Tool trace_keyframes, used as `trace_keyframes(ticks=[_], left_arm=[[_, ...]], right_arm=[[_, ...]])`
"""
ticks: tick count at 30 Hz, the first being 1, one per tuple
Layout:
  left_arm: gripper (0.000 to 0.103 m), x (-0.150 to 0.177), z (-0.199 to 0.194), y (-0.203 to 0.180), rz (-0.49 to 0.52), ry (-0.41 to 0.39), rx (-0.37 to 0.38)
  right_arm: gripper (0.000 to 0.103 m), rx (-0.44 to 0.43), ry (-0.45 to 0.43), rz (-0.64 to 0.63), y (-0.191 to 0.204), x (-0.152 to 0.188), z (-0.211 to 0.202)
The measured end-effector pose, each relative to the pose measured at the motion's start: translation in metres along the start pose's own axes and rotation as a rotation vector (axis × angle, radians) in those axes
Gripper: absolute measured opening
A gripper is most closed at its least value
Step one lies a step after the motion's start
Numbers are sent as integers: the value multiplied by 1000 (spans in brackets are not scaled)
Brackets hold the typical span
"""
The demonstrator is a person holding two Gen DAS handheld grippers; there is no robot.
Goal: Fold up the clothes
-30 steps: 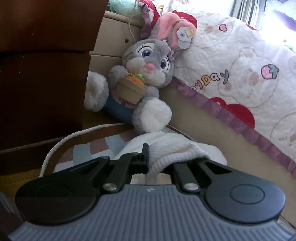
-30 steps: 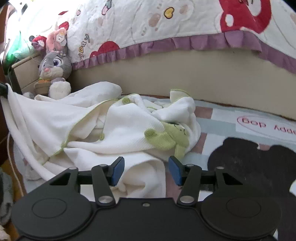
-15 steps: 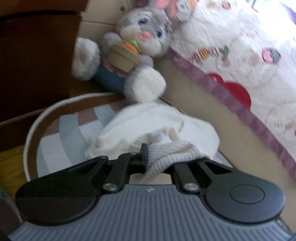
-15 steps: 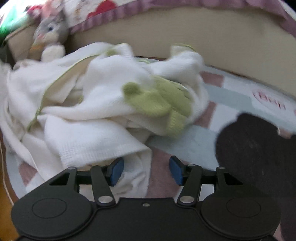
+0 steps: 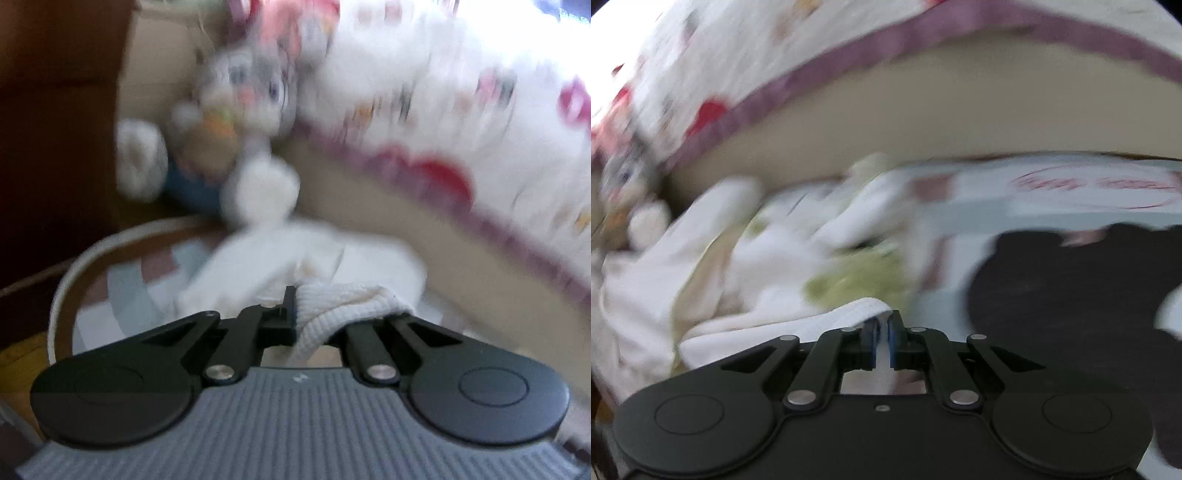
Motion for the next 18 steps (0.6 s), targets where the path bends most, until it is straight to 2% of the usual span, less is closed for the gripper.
trace_keyframes(ticks=[2,4,6,9,12,13,15,17,18], left_arm=[[4,-16,-26,-11,12,-89,60],[4,-16,-36,-25,48,-93,106],[4,-1,-31,-39,52,-24,139],[4,39,-12,-62,91,126,158],[4,82,11,-97,232,238,161],[3,91,16,-110,292,253,159],[3,92,24,-144,416,229,156],[3,72,24,-182,470,185,181],[3,53,17,-203,478,137,203]], right_arm=[[6,36,-13,0,-17,-3,-13],[5,72,-27,0,-35,-6,-25],[5,108,-40,0,-52,-8,-38],[5,163,-60,1,-78,-13,-58],[5,217,-80,1,-104,-17,-78],[5,235,-80,-2,-113,-18,-82],[5,275,-73,-30,-125,-24,-78],[4,310,-125,-50,-135,-51,-88],[4,333,-165,-58,-140,-73,-99]])
Point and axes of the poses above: each gripper's, at about its wrist camera, not at the fingertips, and z roughly the way its jaws point, y to its left, x to its underside, the point moved 8 cm from there along z, roughly the way its jaws point, and after that the axes turned 4 degrees about -z, right-handed, at the moved point
